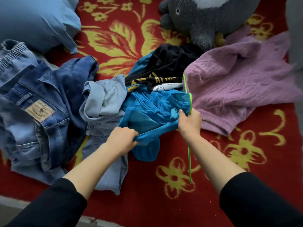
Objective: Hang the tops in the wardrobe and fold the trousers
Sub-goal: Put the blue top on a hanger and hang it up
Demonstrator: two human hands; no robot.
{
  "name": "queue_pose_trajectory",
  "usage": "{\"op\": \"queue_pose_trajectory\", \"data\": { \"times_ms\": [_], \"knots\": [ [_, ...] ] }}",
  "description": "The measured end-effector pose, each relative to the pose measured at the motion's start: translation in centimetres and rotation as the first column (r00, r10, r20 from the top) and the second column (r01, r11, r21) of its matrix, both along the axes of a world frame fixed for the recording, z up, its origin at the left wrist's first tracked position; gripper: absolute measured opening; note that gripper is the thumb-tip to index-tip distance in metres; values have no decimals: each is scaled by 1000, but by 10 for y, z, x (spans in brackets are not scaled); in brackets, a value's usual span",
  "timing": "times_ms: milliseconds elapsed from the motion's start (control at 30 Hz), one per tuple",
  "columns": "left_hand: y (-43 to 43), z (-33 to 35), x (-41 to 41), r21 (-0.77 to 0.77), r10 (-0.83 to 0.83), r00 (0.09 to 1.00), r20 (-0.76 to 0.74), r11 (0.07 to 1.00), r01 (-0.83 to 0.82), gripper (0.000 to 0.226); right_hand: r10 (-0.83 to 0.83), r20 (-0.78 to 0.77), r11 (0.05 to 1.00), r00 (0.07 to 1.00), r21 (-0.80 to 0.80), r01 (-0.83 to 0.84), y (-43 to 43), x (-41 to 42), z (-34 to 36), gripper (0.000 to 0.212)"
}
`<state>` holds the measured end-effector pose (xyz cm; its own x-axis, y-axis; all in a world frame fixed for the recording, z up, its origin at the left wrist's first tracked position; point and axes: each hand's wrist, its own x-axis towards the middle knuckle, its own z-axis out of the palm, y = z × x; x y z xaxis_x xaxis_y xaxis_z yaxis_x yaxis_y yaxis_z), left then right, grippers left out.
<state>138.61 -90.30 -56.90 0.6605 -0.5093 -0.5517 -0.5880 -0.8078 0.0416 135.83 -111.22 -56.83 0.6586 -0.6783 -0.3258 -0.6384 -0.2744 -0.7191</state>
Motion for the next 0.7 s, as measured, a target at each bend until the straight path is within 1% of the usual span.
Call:
{"op": "queue_pose_trajectory", "data": {
  "times_ms": [100,167,200,233,267,333,400,433,500,567,600,633,700],
  "knots": [
    [16,22,8,131,-67,998,17,989,64,16,-21,8,1000,1000,-17,21,-8,-3,25,21],
    [19,45,11,138,-131,989,64,983,121,20,-33,19,999,999,-29,34,-10,-7,48,22],
    [19,60,13,105,-170,980,102,982,159,20,-45,30,998,999,-49,47,-12,-9,60,23],
    [19,76,14,38,-206,966,157,979,202,17,-64,39,996,997,-65,67,-15,-12,75,25],
    [20,94,15,-61,-238,942,238,964,259,14,-84,49,993,995,-77,88,-18,-15,90,26],
    [22,134,16,-247,-255,881,398,896,370,23,-105,86,989,991,-91,113,-28,-22,120,26],
    [25,173,14,-402,-164,839,519,819,409,24,-86,155,991,984,-91,101,-36,-30,151,21],
    [24,194,13,-480,-83,829,553,782,398,24,-74,196,993,978,-80,91,-38,-33,167,19],
    [18,235,10,-658,122,836,535,681,322,28,-56,257,994,965,-73,77,-40,-39,198,16],
    [11,274,5,-824,350,836,423,532,195,31,-43,300,995,953,-76,69,-41,-46,229,14],
    [9,293,1,-884,451,821,350,449,130,29,-30,326,995,945,-77,58,-41,-49,243,14],
    [8,311,-2,-925,543,793,276,374,67,25,-26,342,995,939,-81,57,-41,-53,257,14],
    [8,348,-8,-958,681,712,173,283,-38,10,-10,389,992,921,-109,57,-43,-58,285,18]
  ]
}}
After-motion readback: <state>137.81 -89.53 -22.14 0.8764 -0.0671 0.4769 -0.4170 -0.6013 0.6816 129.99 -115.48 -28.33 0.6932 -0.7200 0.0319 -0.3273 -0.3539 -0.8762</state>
